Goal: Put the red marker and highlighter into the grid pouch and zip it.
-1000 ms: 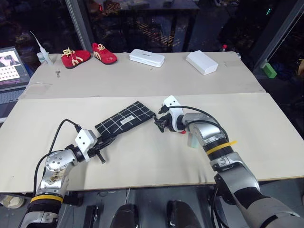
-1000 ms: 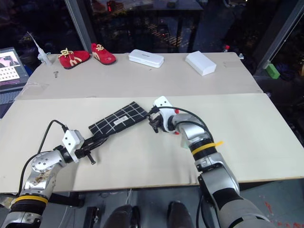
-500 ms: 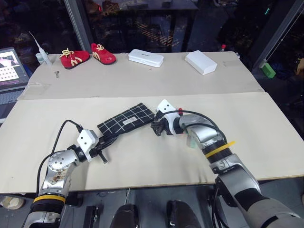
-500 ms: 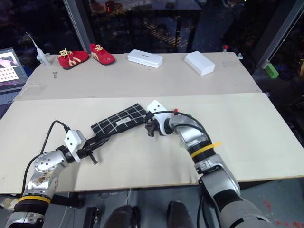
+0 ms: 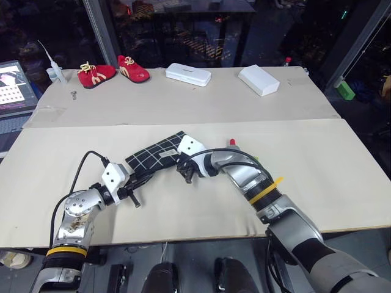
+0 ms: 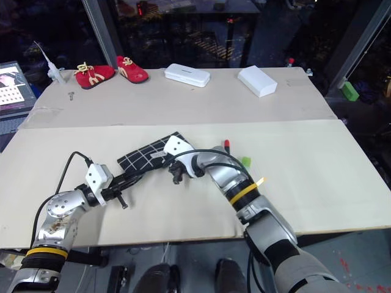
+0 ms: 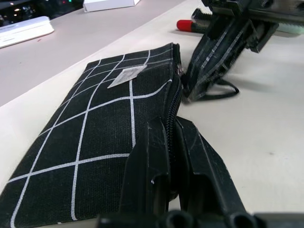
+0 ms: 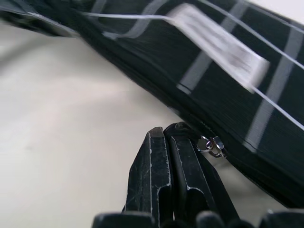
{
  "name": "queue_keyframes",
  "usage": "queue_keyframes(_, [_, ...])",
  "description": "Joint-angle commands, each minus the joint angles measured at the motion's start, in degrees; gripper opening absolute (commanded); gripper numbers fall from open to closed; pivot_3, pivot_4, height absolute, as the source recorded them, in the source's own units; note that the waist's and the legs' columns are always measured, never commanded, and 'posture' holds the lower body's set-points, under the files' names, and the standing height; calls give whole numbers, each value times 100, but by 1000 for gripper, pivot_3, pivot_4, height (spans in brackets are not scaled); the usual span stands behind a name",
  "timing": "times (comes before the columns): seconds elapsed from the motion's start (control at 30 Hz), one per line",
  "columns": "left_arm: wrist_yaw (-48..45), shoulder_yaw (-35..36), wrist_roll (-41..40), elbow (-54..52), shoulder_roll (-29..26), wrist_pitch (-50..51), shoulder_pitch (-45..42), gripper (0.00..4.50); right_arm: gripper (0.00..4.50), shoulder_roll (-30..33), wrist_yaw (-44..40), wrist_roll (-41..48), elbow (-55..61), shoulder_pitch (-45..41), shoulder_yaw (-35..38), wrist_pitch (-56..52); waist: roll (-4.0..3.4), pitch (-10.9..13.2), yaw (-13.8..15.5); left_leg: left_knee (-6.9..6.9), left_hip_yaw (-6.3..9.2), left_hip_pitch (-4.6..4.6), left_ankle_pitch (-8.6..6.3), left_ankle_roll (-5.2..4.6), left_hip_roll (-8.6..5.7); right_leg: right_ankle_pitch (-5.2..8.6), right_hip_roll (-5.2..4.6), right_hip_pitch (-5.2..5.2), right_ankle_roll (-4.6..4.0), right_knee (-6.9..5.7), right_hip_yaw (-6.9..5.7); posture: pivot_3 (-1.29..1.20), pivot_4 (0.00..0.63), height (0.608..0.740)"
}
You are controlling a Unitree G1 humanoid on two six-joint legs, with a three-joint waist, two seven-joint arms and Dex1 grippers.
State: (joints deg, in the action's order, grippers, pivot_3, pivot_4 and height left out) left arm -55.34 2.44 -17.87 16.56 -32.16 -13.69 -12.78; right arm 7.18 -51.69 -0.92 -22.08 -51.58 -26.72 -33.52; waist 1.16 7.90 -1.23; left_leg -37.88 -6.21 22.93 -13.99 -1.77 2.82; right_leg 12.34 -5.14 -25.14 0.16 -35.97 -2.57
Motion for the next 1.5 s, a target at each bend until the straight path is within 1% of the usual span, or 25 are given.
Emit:
queue_keyframes(0.03, [-116,-24,8,-113,11,41,-195,0,90,-256,-206,243,346,-284,99,7,0,0,-2,0,0,-1,0,0,0,0,0,0,0,0,0,0,150,740])
queue_keyframes(0.13, [-164,-31,10,-91,4,70,-248,0,90,-385,-336,441,485,-366,235,-210,0,0,0,0,0,-2,1,1,-1,0,1,0,0,-2,0,0,150,740])
queue_keyframes(0.23, [-183,-46,20,-101,21,106,-294,0,90,-352,-454,479,608,-320,157,-266,0,0,8,0,1,0,1,1,-1,0,1,0,0,-4,-1,0,150,740])
queue_keyframes(0.3, [-176,-55,26,-137,43,131,-307,0,665,-274,-240,306,366,-267,167,-82,0,0,8,0,1,1,1,1,-2,0,-1,1,0,-6,-1,0,150,740])
queue_keyframes(0.33, [-170,-57,27,-162,54,147,-305,0,849,-231,-176,284,266,-247,219,-54,0,0,9,-1,0,1,1,1,-2,0,-1,2,0,-6,-2,0,150,740])
queue_keyframes(0.4, [-148,-60,15,-241,80,187,-270,0,1465,-27,-192,270,322,-147,264,-53,1,-1,8,-1,0,0,1,1,-3,0,0,2,0,-5,-2,0,150,740])
queue_keyframes(0.43, [-137,-67,10,-294,91,204,-238,0,1784,133,-239,273,486,-41,270,-120,1,-1,27,-1,0,0,1,1,-3,0,-1,1,0,-4,-1,0,150,740])
queue_keyframes(0.47, [-127,-72,7,-341,101,218,-210,0,2206,265,-266,287,647,56,282,-207,1,-1,32,-1,2,2,1,1,-3,0,-2,3,0,-4,-5,0,150,740])
queue_keyframes(0.6, [-87,-75,-1,-501,127,257,-96,0,3433,917,-462,720,1741,548,601,-1106,2,-1,51,-2,3,8,0,0,-3,-1,-4,3,0,-6,-6,0,150,740])
queue_keyframes(0.67, [-60,-61,-18,-553,141,282,-57,0,3433,1209,-561,932,2260,758,737,-1464,2,-1,49,-2,2,11,-1,-1,-3,-1,-4,2,1,-5,-5,0,150,740])
queue_keyframes(0.7, [-45,-60,-23,-598,152,288,-16,0,3433,1496,-669,1107,2747,972,854,-1683,2,-1,47,-2,5,13,-1,-2,-2,-1,-4,2,1,-2,-6,0,150,740])
queue_keyframes(0.8, [6,-46,-33,-654,198,277,75,0,3433,2300,-828,1791,4263,1689,1540,-2472,2,-1,58,-1,10,13,-3,-5,-1,-1,-2,0,2,11,-9,0,150,740])
queue_keyframes(0.87, [37,-29,-32,-665,213,277,104,0,3433,2429,-554,2006,4674,1899,1921,-2830,3,-1,55,-2,23,11,-4,-5,-2,0,-3,2,2,14,-10,0,150,740])
queue_keyframes(0.97, [72,-16,-31,-693,226,276,153,0,3433,2381,231,1889,4803,1998,2535,-3186,5,0,19,-2,39,-15,-3,-3,-3,-2,0,13,-2,7,7,0,150,740])
queue_keyframes(1.03, [101,-10,-32,-729,240,283,196,0,3433,2344,1005,1541,4579,2004,2977,-3393,5,0,31,-2,38,-34,0,0,-2,-2,3,26,-2,8,9,0,150,740])
queue_keyframes(1.13, [114,-2,-48,-776,235,290,252,0,3433,2457,1640,1293,4581,2182,3235,-3671,6,0,65,-2,39,-40,1,1,-3,-1,2,34,-3,8,11,0,150,740])
queue_keyframes(1.23, [121,-16,-40,-789,250,293,270,0,3433,2438,1962,1289,4880,2410,3237,-3973,6,0,65,-1,39,-20,-2,-3,-8,1,0,19,0,9,14,0,150,740])
queue_keyframes(1.4, [91,-20,-50,-757,247,315,221,0,3433,1982,2603,1245,5209,2624,2991,-4423,6,0,33,-1,40,-5,-2,-4,-11,1,2,6,1,10,14,0,150,740])
queue_keyframes(1.5, [75,-11,-53,-695,246,333,171,0,3433,1417,3300,979,4954,2706,3106,-4593,6,0,44,-2,44,-11,-1,-3,-10,0,3,11,1,6,15,0,150,740])
